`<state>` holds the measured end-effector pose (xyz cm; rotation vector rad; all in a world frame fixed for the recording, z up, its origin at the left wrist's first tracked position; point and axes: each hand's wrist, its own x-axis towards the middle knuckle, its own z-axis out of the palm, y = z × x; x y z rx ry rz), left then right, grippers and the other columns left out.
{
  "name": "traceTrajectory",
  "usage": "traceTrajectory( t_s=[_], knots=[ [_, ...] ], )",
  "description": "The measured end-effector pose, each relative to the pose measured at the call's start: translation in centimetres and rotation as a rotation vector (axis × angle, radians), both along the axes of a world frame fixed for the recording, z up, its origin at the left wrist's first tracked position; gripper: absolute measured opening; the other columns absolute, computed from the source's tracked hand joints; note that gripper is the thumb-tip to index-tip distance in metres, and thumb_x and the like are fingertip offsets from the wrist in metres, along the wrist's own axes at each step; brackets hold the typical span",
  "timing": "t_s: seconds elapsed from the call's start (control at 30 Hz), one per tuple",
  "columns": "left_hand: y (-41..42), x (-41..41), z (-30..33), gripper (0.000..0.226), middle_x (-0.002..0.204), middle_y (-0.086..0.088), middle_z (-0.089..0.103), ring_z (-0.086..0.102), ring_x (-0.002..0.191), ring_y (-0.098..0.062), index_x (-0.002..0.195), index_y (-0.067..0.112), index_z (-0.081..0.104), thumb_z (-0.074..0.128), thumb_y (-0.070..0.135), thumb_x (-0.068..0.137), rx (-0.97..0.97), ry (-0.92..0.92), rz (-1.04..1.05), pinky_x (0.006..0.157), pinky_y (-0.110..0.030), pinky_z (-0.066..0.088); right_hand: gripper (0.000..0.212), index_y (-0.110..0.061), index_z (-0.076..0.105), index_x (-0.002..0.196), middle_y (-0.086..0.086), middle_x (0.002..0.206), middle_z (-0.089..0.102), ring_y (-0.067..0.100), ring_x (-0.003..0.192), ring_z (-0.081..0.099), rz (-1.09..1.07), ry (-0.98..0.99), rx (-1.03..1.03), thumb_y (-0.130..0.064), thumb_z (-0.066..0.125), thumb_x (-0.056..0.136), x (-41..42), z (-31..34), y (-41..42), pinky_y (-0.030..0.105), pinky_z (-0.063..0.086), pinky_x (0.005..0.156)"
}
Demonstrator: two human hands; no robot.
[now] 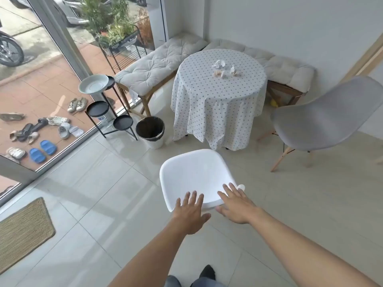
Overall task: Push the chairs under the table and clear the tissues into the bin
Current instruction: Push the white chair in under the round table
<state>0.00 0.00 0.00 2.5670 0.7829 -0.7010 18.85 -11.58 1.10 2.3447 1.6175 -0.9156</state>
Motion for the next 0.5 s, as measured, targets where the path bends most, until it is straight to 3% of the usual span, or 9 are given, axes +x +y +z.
traceTrajectory(
  t_s=[0.17, 0.27, 0.37, 0.5],
  knots=[
    [-1.7, 1.3, -1.5, 0.079, 0.176, -0.009, -0.001, -0.002, 0.162, -0.033, 0.167, 0.021, -0.002, 0.026, 0.064, 0.107, 0.017, 0.026, 0.041, 0.129, -0.055, 0.01, 0.068, -0.017, 0.019, 0.161, 0.013, 0.172, 0.006, 0.03, 0.158, -0.009, 0.082, -0.057, -0.001, -0.056, 0.027, 0.106, 1.0, -1.8, -0.7, 0.051, -0.007, 0.127],
    [-2.4, 1.8, -2.1, 0.071, 0.171, -0.015, 0.019, 0.014, 0.158, -0.04, 0.165, 0.019, 0.007, 0.027, 0.057, 0.109, 0.095, 0.026, 0.042, 0.125, -0.055, 0.019, 0.06, -0.019, 0.026, 0.157, 0.011, 0.167, 0.025, 0.03, 0.158, 0.006, 0.127, -0.079, 0.034, -0.051, 0.027, 0.107, 1.5, -2.4, -0.9, 0.052, -0.002, 0.127],
    [-2.7, 2.4, -2.0, 0.055, 0.147, -0.014, 0.047, 0.04, 0.138, -0.041, 0.158, 0.015, 0.023, 0.031, 0.043, 0.111, 0.171, 0.028, 0.05, 0.116, -0.055, 0.03, 0.053, -0.019, 0.036, 0.151, 0.008, 0.155, 0.043, 0.03, 0.151, 0.024, 0.154, -0.089, 0.082, -0.048, 0.027, 0.107, 1.8, -2.8, -0.9, 0.052, 0.003, 0.126],
    [-2.7, 2.5, -1.7, 0.034, 0.123, -0.008, 0.056, 0.054, 0.115, -0.037, 0.137, 0.014, 0.041, 0.045, 0.018, 0.103, 0.183, 0.043, 0.058, 0.105, -0.052, 0.038, 0.051, -0.02, 0.041, 0.147, 0.006, 0.146, 0.051, 0.028, 0.14, 0.038, 0.186, -0.104, 0.131, -0.049, 0.028, 0.107, 2.1, -3.1, -1.1, 0.052, 0.009, 0.126]
  ],
)
